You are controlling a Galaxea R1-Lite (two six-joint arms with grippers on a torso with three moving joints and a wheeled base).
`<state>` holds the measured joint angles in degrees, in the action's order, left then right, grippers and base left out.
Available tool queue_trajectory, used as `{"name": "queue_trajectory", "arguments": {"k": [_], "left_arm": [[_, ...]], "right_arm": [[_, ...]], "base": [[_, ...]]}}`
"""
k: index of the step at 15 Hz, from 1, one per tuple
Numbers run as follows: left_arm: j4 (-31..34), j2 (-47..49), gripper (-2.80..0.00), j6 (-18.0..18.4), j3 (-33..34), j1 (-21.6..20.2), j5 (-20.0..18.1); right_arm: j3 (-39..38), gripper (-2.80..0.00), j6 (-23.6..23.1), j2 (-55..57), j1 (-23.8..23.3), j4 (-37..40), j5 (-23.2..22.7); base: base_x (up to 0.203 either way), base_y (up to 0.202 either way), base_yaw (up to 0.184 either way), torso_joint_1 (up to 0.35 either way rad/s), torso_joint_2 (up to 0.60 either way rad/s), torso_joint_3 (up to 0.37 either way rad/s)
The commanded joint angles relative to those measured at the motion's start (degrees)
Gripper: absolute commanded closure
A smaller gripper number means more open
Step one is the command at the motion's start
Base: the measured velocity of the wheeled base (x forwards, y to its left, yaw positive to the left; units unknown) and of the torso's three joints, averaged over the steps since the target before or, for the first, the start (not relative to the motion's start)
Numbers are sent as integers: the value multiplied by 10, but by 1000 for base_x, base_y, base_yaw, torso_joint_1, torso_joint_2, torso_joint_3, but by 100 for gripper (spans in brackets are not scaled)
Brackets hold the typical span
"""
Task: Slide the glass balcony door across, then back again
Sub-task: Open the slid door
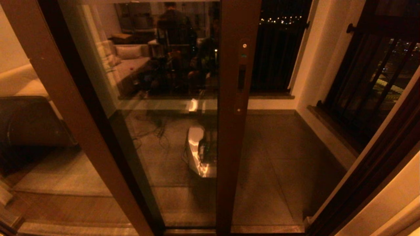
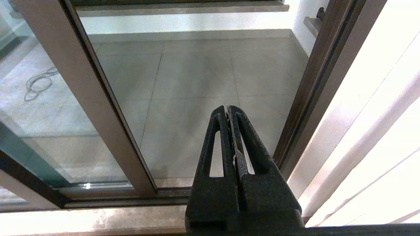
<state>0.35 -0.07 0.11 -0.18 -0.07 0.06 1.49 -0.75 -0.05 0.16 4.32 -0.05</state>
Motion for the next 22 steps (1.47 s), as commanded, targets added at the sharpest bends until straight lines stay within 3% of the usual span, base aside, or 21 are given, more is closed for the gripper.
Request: {"name": "queue_trajectory", "arguments": {"k": [1, 4, 7, 10, 13, 16, 18, 20, 22], "left_arm": [[6, 0, 0, 14, -2, 0, 0], [35, 0, 0, 29, -13, 0, 0], [40, 53, 0, 23, -109, -1, -8], [16, 230, 0, -17, -248, -1, -58], [-51, 409, 0, -40, -348, 4, -143], [-85, 559, 0, -64, -458, 74, -171], [-91, 638, 0, -73, -518, 179, -130], [-84, 729, 0, -78, -577, 287, -27], [-80, 814, 0, -82, -644, 352, 56]], "right_arm": [[0, 0, 0, 0, 0, 1, 0], [-1, 0, 0, 0, 0, 0, 0], [0, 0, 0, 0, 0, 1, 0], [0, 0, 0, 0, 0, 0, 0], [0, 0, 0, 0, 0, 0, 0], [0, 0, 0, 0, 0, 0, 0], [0, 0, 0, 0, 0, 0, 0], [0, 0, 0, 0, 0, 0, 0], [0, 0, 0, 0, 0, 0, 0]], "base": [[0, 0, 0, 0, 0, 0], [0, 0, 0, 0, 0, 0], [0, 0, 0, 0, 0, 0], [0, 0, 0, 0, 0, 0], [0, 0, 0, 0, 0, 0], [0, 0, 0, 0, 0, 0], [0, 0, 0, 0, 0, 0], [0, 0, 0, 0, 0, 0], [0, 0, 0, 0, 0, 0]]}}
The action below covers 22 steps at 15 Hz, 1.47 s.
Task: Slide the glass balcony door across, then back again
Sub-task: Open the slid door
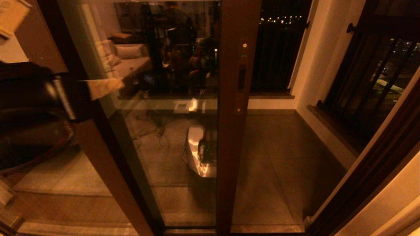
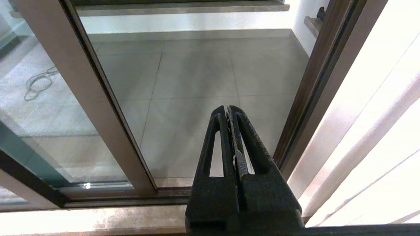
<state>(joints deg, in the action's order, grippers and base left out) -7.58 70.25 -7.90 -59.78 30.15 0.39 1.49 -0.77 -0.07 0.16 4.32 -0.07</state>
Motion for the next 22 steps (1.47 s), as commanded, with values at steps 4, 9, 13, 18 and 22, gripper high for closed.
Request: {"name": "queue_trajectory", "arguments": {"k": [4, 9, 13, 18, 22], "left_arm": [[2, 216, 0, -10, -161, 98, 101], [1, 325, 0, -23, -256, 139, 125], [1, 379, 0, -32, -326, 175, 130], [4, 382, 0, -35, -350, 223, 128], [3, 481, 0, -33, -474, 224, 145]], "right_arm": [[0, 0, 0, 1, 0, 0, 0], [0, 0, 0, 1, 0, 1, 0], [0, 0, 0, 1, 0, 1, 0], [0, 0, 0, 1, 0, 1, 0], [0, 0, 0, 1, 0, 0, 0]], "base": [[0, 0, 0, 0, 0, 0], [0, 0, 0, 0, 0, 0], [0, 0, 0, 0, 0, 0], [0, 0, 0, 0, 0, 0], [0, 0, 0, 0, 0, 0]]}}
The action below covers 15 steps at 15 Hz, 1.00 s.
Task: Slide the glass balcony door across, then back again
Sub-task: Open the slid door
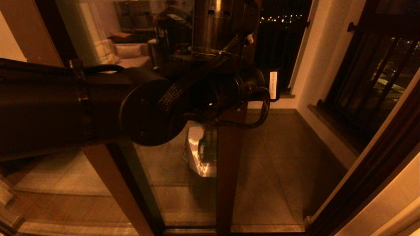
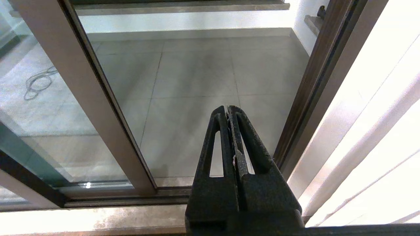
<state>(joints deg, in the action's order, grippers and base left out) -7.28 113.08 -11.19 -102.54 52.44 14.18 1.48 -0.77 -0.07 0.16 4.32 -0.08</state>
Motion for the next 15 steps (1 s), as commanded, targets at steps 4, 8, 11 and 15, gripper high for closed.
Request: {"name": "queue_trajectory", "arguments": {"k": [4, 8, 11, 15], "left_arm": [[-5, 128, 0, 17, -100, -1, 24], [-12, 139, 0, 19, -100, -17, 34], [-12, 139, 0, 20, -100, -35, 47], [-12, 139, 0, 29, -100, -52, 66]], "right_arm": [[-1, 0, 0, 1, 0, 0, 0], [0, 0, 0, 1, 0, 0, 0], [0, 0, 0, 1, 0, 0, 0], [0, 0, 0, 1, 0, 0, 0]], "base": [[0, 0, 0, 0, 0, 0], [0, 0, 0, 0, 0, 0], [0, 0, 0, 0, 0, 0], [0, 0, 0, 0, 0, 0]]}}
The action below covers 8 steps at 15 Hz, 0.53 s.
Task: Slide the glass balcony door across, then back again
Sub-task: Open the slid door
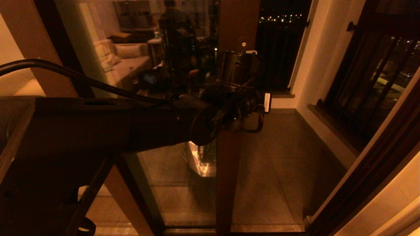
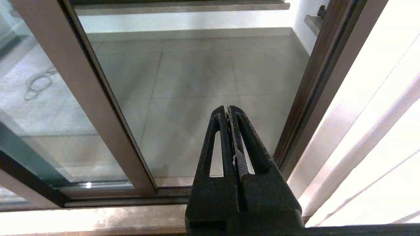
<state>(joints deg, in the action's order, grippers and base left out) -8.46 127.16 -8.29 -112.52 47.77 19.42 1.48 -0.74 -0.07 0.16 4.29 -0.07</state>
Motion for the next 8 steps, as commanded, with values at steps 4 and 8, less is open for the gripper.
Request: {"name": "queue_trajectory", "arguments": {"k": [4, 8], "left_arm": [[-1, -2, 0, 6, 0, -11, 30], [0, -11, 0, 6, 1, -15, 45]], "right_arm": [[0, 0, 0, 1, 0, 1, 0], [0, 0, 0, 1, 0, 0, 0]], "base": [[0, 0, 0, 0, 0, 0], [0, 0, 0, 0, 0, 0]]}}
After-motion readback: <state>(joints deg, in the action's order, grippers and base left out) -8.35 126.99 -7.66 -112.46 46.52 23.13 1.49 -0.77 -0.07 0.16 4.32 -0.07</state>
